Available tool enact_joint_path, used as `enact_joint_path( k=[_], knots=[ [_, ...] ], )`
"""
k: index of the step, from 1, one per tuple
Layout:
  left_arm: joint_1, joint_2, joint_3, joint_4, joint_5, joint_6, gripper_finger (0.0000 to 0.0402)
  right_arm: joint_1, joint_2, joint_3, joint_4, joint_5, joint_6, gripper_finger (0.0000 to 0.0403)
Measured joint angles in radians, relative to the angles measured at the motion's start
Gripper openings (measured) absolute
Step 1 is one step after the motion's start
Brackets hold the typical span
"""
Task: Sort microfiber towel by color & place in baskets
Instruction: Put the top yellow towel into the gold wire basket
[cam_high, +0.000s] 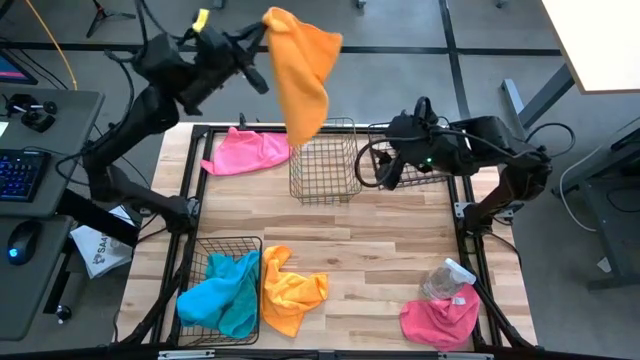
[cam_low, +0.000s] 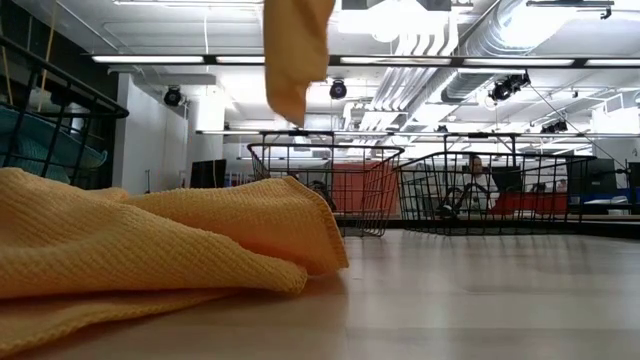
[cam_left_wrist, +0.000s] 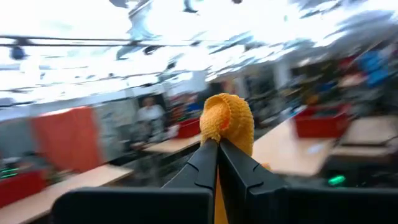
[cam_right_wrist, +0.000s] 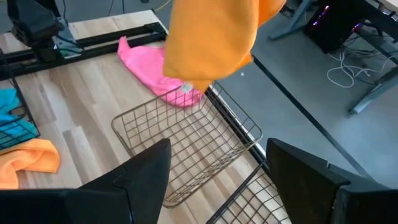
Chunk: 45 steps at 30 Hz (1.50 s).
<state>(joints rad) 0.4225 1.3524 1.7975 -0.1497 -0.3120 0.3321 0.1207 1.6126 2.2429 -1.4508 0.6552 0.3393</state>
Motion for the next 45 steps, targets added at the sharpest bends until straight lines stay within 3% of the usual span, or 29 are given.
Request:
enact_joint_path(
  k=[7,12,16,26,31,36,41,45],
  knots=[
    [0.000,0.102,0.030,-0.064,0.124,-0.084,0.0000,0.000,-0.013,0.000,-0.032,0.018,-0.003,0.0259],
    [0.003,0.157,-0.046,-0.098,0.223,-0.188,0.0000,0.000,-0.017,0.000,-0.045,0.026,-0.008,0.0259],
    [-0.010,0.178,-0.159,0.074,0.279,-0.258,0.0000,0.000,-0.017,0.000,-0.051,0.030,-0.026,0.0259],
    [-0.013,0.179,-0.362,0.607,0.285,-0.460,0.0000,0.000,-0.017,0.000,-0.083,0.031,-0.031,0.0259],
    [-0.014,0.164,-0.407,0.530,0.285,-0.461,0.0000,0.000,-0.017,0.000,-0.091,0.032,-0.031,0.0259],
    [-0.019,0.106,-0.488,0.350,0.285,-0.461,0.0000,0.000,-0.017,0.000,-0.098,0.032,-0.031,0.0259],
    [-0.052,0.004,-0.627,0.207,0.265,-0.462,0.0000,0.000,-0.017,0.000,-0.104,0.037,-0.031,0.0259],
    [-0.091,-0.064,-0.787,0.206,0.192,-0.551,0.0000,0.000,-0.017,0.000,-0.103,0.052,-0.030,0.0259]
  ],
)
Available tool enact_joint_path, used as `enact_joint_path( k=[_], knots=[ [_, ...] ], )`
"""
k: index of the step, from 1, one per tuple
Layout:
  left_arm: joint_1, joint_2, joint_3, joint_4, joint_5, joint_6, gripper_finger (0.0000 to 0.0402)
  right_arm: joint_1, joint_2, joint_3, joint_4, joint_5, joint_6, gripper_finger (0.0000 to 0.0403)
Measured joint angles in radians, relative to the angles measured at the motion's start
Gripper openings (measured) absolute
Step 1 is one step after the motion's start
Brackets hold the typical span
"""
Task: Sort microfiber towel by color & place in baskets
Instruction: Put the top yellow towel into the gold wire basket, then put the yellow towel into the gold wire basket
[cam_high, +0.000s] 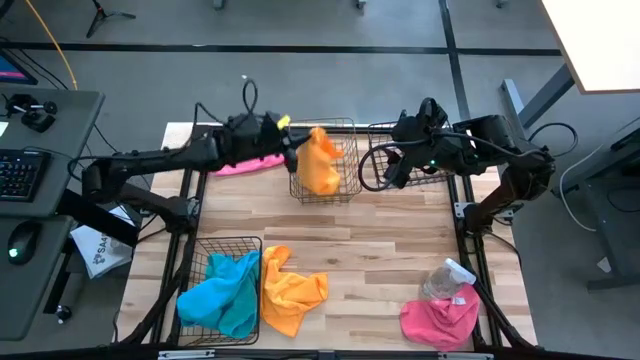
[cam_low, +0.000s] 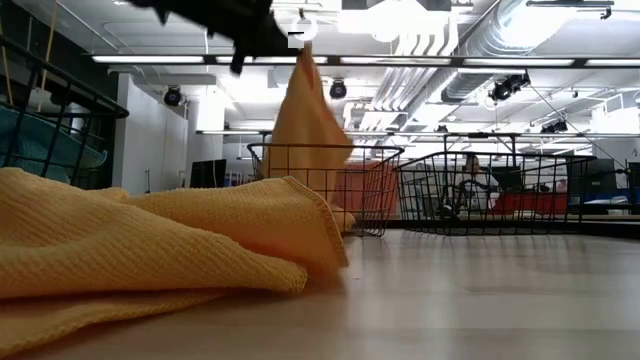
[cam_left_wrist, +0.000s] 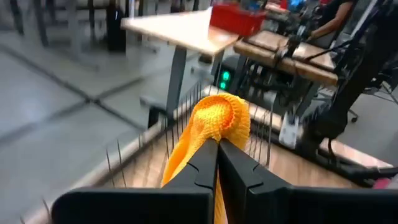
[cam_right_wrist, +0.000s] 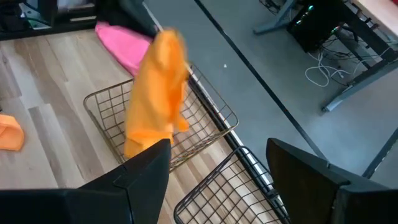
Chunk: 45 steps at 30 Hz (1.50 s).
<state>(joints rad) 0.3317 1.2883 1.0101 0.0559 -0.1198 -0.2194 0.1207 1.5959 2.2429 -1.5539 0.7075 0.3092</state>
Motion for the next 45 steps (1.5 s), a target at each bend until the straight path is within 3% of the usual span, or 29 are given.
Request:
enact_joint_path(
  k=[5,9,12,17,22,31,34,38,45],
  knots=[
    [-0.046,0.042,-0.169,0.208,-0.007,-0.197,0.0000,0.000,0.000,0.000,0.001,0.030,0.004,0.0259],
    [-0.073,0.144,-0.166,0.221,-0.001,-0.245,0.0000,-0.003,0.000,0.000,0.002,0.030,0.007,0.0259],
    [-0.075,0.216,-0.071,0.096,0.046,-0.172,0.0000,-0.003,0.000,0.000,0.003,0.030,0.026,0.0259],
    [-0.058,0.312,0.144,-0.276,0.048,0.045,0.0003,-0.003,0.000,0.000,0.003,0.029,0.058,0.0259],
    [-0.049,0.353,0.277,-0.513,0.037,0.226,0.0041,-0.003,0.000,0.000,0.003,0.027,0.076,0.0259],
    [-0.061,0.298,0.406,-0.611,0.038,0.198,0.0173,-0.003,0.000,0.000,0.002,0.026,0.078,0.0259],
    [-0.075,0.260,0.429,-0.624,0.092,0.193,0.0207,-0.003,0.000,0.000,0.002,0.026,0.077,0.0259],
    [-0.154,0.223,0.440,-0.657,0.197,0.193,0.0234,-0.003,0.001,0.000,0.002,0.025,0.071,0.0259],
    [-0.406,0.283,0.438,-0.924,0.185,0.443,0.0239,-0.003,0.001,0.000,-0.005,0.022,0.053,0.0259]
  ],
)
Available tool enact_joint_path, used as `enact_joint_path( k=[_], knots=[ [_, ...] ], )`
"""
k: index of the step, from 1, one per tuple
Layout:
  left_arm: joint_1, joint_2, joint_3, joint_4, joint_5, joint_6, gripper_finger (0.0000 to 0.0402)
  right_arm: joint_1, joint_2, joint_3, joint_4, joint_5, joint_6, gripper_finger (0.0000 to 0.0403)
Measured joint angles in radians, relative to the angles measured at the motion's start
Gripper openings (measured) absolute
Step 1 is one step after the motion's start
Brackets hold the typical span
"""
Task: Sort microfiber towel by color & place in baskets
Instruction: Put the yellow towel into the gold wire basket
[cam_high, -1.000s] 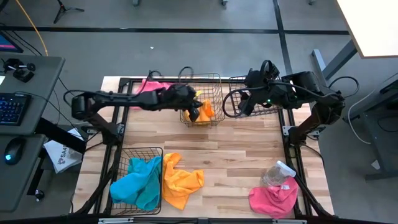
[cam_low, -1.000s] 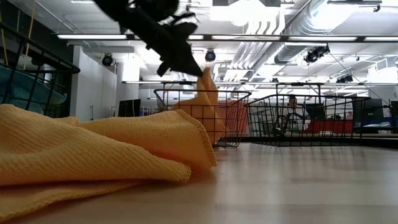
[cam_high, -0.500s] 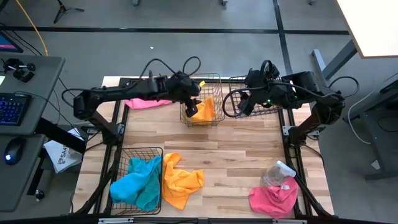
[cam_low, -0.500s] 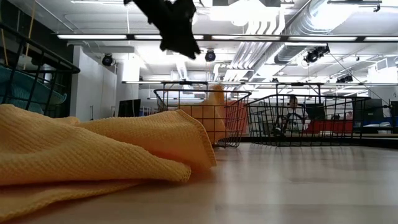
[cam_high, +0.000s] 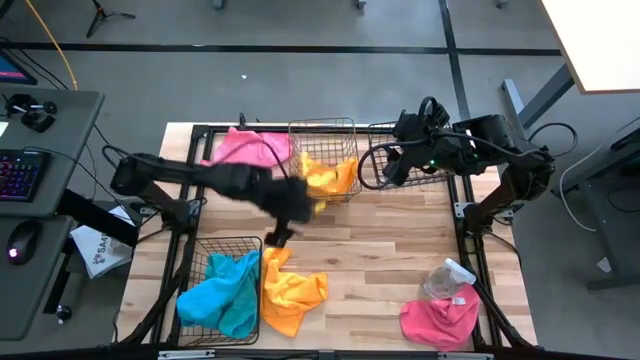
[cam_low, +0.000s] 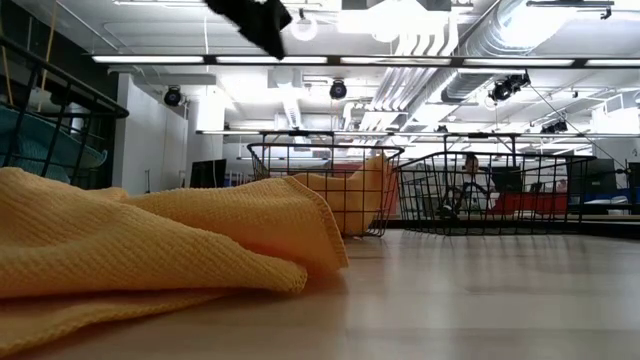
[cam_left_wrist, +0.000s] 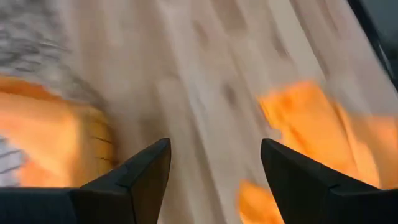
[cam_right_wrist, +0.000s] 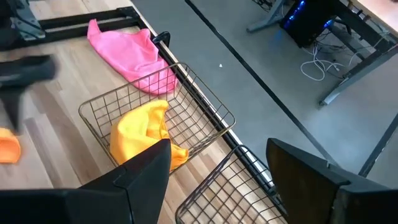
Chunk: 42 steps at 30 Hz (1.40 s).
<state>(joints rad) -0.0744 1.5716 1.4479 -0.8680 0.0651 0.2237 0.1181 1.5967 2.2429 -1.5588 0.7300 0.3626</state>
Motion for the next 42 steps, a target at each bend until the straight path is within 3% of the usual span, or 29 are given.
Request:
enact_joint_path(
  k=[7,14,20,22,28,36,42],
  knots=[
    [-0.165,0.101,-0.015,-0.075,0.067,0.081,0.0239,0.000,0.000,0.000,-0.007,0.000,-0.004,0.0259],
    [-0.231,0.211,-0.025,-0.069,0.085,0.183,0.0239,0.000,0.000,0.000,-0.012,0.000,-0.005,0.0259],
    [-0.218,0.311,0.014,-0.137,0.314,-0.056,0.0239,0.000,0.000,0.000,-0.012,-0.002,-0.008,0.0259],
    [-0.219,0.336,0.046,-0.156,0.337,-0.087,0.0239,0.000,0.000,0.000,-0.012,-0.002,-0.016,0.0259],
    [-0.258,0.388,0.134,-0.185,0.284,-0.095,0.0239,0.000,0.000,0.000,-0.012,-0.003,-0.036,0.0259],
    [-0.264,0.475,0.193,-0.199,0.230,-0.225,0.0239,0.000,0.000,0.000,-0.012,-0.004,-0.077,0.0259],
    [-0.290,0.498,0.192,-0.208,0.106,-0.268,0.0239,0.000,0.000,0.000,-0.012,-0.004,-0.109,0.0259]
  ],
)
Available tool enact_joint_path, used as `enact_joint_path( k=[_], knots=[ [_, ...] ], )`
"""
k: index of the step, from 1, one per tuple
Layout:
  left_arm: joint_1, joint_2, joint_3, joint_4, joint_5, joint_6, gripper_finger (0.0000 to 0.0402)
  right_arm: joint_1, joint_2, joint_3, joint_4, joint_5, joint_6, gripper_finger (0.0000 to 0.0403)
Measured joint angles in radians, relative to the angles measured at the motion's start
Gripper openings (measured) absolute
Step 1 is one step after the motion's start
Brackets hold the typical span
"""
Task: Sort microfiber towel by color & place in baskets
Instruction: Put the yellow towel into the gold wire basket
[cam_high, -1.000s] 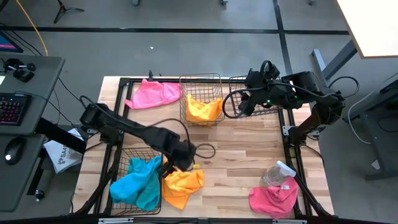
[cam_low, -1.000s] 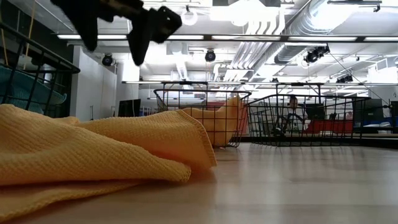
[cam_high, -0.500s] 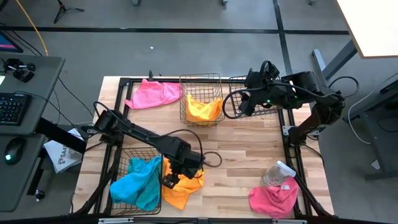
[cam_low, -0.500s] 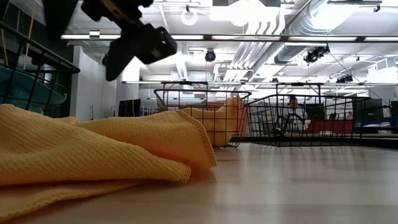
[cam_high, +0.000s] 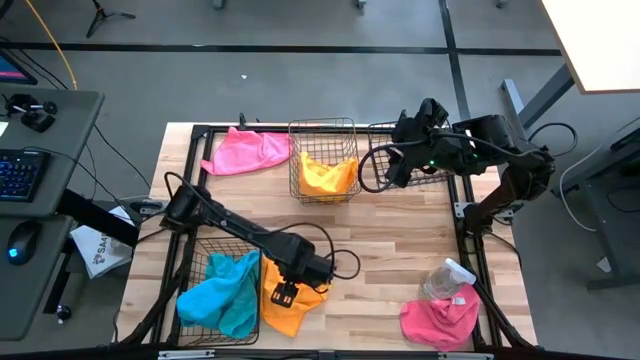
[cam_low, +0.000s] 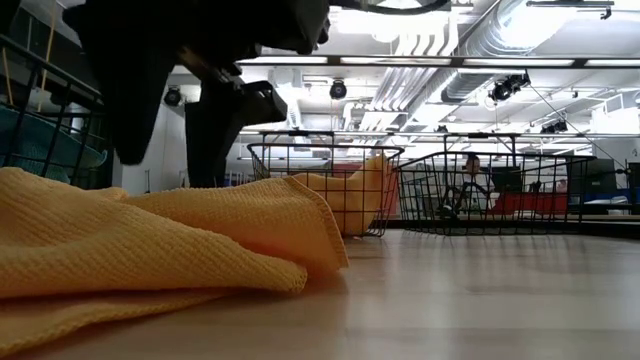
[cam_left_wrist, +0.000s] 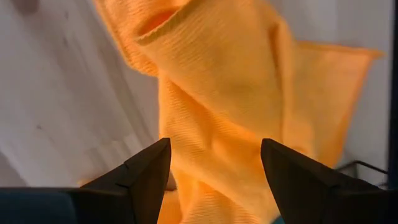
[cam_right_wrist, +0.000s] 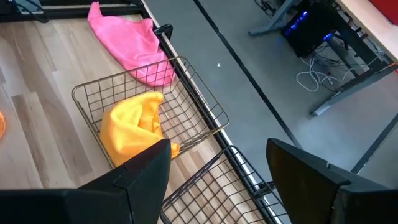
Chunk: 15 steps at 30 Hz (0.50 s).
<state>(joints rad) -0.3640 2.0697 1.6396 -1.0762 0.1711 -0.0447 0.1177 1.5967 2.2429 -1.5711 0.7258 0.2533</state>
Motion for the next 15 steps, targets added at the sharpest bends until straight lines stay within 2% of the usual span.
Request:
enact_joint_path(
  k=[3,15],
  knots=[
    [-0.007,0.008,-0.006,0.017,-0.041,-0.026,0.0239,0.000,0.000,0.000,0.000,0.000,-0.001,0.0259],
    [-0.017,0.106,-0.008,0.034,-0.051,-0.082,0.0239,0.000,0.000,0.000,0.000,-0.002,0.000,0.0259]
  ],
)
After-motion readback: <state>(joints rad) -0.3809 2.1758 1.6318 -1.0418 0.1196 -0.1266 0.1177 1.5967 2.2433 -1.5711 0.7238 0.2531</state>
